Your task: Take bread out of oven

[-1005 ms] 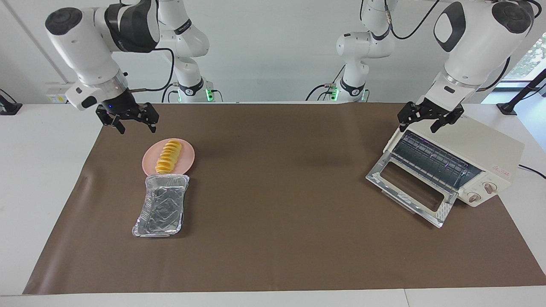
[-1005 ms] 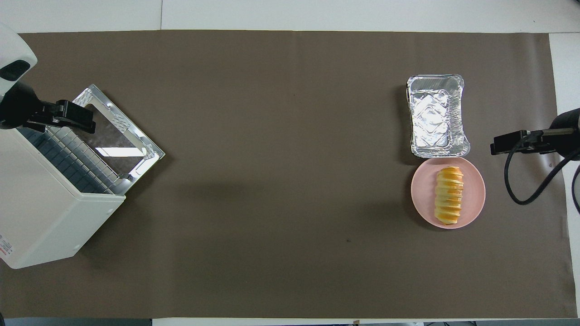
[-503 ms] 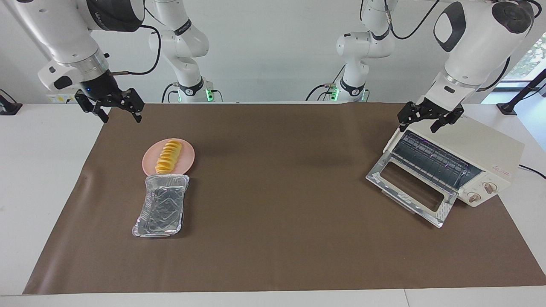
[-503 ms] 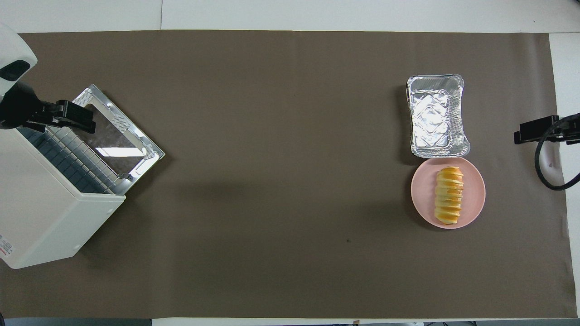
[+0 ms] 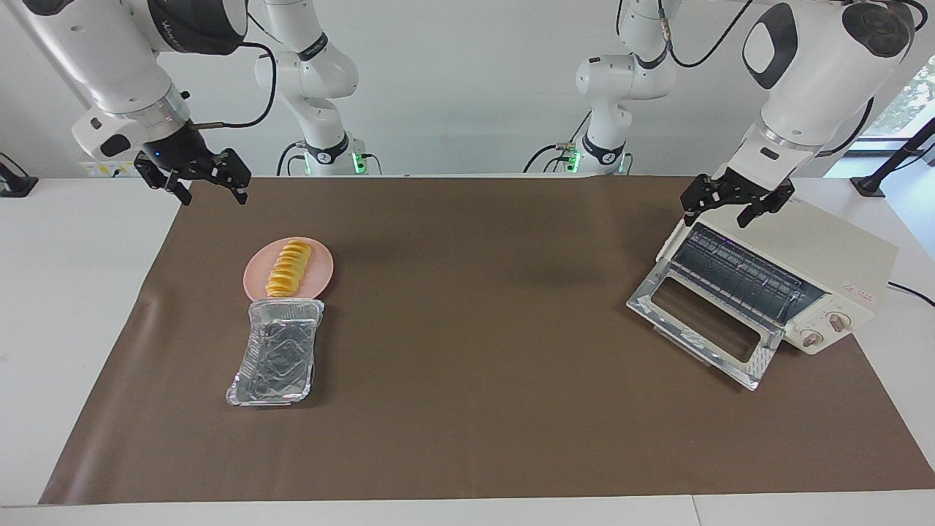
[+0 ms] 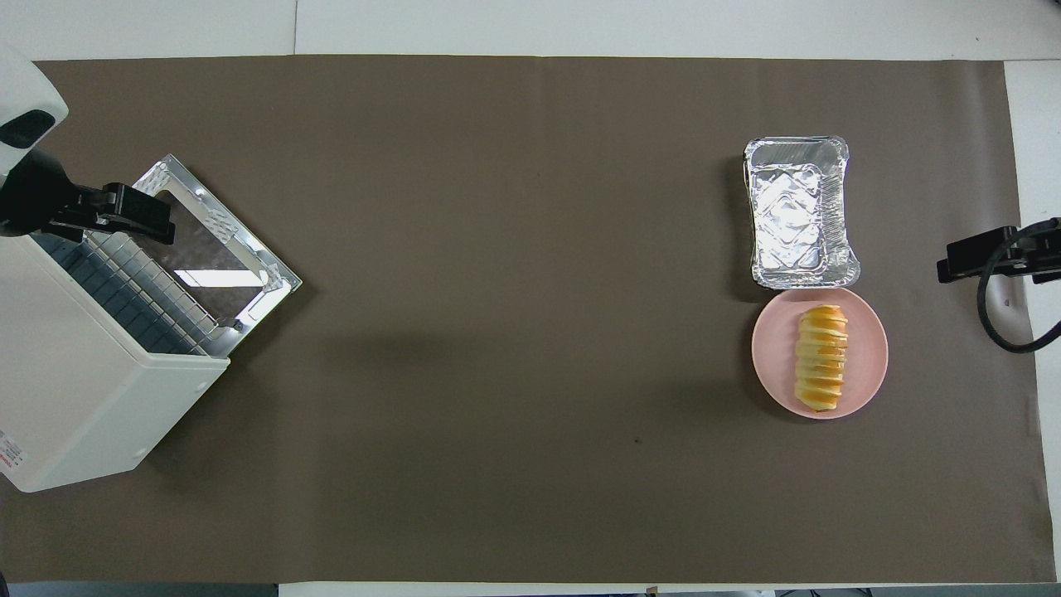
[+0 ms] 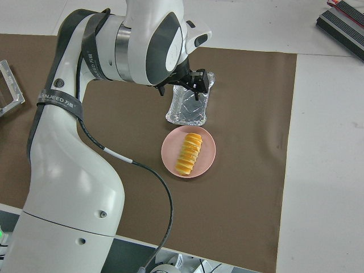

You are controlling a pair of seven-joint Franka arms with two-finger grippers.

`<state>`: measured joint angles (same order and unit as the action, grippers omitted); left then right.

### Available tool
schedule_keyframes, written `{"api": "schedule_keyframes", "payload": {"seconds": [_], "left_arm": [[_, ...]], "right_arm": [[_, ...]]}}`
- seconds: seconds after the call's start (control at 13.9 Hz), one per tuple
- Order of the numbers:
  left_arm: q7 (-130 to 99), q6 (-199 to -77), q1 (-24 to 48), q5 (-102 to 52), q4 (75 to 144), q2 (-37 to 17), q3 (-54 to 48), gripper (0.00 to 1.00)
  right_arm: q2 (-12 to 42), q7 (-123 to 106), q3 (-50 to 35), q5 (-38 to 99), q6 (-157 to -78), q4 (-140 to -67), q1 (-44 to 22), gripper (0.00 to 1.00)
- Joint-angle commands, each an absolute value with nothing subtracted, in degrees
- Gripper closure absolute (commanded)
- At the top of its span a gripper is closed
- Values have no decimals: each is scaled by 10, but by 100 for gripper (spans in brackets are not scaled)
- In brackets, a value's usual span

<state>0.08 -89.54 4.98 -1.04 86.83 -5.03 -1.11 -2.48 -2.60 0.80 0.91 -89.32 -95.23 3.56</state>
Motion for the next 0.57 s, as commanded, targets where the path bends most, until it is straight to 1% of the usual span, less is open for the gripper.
{"api": "schedule_keyframes", "payload": {"seconds": [0.0,0.5], "left_arm": [[6,-894,48,-20,878,-40,-9,0],[6,-894,48,-20,878,-40,-9,0]], "right_arm": [[-18,-18,3,-23,-885,-940,40,0],[-18,-30,3,-24,-875,-940,38,0]]}}
